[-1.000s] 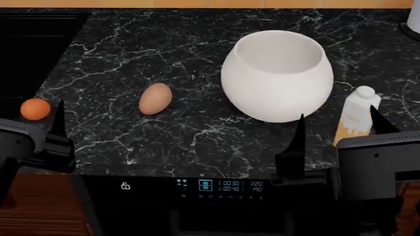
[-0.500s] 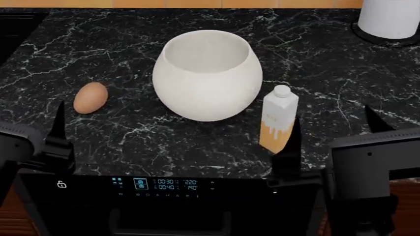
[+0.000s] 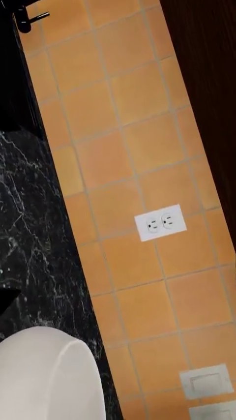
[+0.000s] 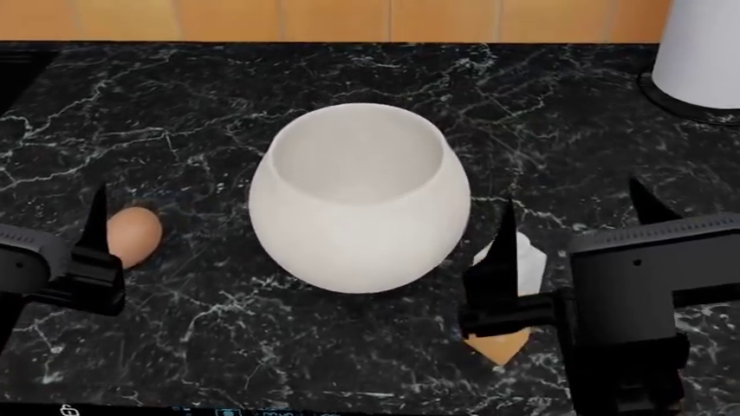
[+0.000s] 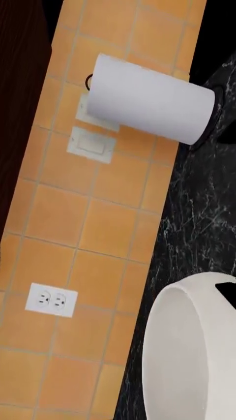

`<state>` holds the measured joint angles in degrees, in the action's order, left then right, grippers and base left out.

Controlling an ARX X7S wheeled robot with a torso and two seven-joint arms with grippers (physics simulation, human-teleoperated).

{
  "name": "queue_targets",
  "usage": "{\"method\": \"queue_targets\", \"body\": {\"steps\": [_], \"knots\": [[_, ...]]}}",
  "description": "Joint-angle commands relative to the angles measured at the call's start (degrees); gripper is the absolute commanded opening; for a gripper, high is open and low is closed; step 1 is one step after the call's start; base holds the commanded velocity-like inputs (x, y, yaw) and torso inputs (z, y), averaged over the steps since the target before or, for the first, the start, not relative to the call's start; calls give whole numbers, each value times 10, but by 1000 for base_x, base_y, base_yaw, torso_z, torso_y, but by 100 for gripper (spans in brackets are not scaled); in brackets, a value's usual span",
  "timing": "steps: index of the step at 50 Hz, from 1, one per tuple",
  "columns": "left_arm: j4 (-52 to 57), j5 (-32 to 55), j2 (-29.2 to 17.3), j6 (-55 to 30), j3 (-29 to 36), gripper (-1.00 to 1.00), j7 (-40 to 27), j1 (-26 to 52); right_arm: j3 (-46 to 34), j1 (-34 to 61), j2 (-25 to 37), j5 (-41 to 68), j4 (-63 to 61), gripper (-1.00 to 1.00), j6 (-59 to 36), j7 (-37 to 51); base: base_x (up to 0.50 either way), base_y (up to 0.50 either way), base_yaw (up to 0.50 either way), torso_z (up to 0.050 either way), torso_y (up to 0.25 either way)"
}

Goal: Place the eggs and milk next to the bowl.

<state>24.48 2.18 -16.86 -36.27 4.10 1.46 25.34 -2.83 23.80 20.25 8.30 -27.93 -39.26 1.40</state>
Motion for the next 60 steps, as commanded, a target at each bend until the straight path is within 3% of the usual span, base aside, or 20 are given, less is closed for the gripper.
{"method": "queue_targets", "body": {"steps": [1, 24, 35, 47, 54, 60], "knots": [[-9, 18, 6, 13, -12, 100, 13, 1, 3, 7, -3, -1, 0, 100, -8, -8, 398, 0, 0, 0, 0], [2, 18, -2, 7, -4, 100, 10, 3, 4, 7, 2, 5, -9, 100, -16, -6, 404, 0, 0, 0, 1], [-6, 17, -3, 12, 4, 100, 9, 5, 10, 12, 9, 19, -25, 100, -32, -14, 20, 0, 0, 0, 0], [-20, 17, -1, 22, 15, 100, 9, 7, 73, 65, 90, 131, -147, 100, -224, -96, 0, 0, 0, 0, 0], [-17, 16, -3, 16, 22, 100, 10, 11, 185, 87, 119, 255, -201, 100, -355, -179, 0, 0, 0, 0, 0], [-15, 15, -4, 11, 28, 100, 9, 15, 236, 88, 164, 330, -217, 100, -424, -246, 0, 0, 0, 0, 0]]}}
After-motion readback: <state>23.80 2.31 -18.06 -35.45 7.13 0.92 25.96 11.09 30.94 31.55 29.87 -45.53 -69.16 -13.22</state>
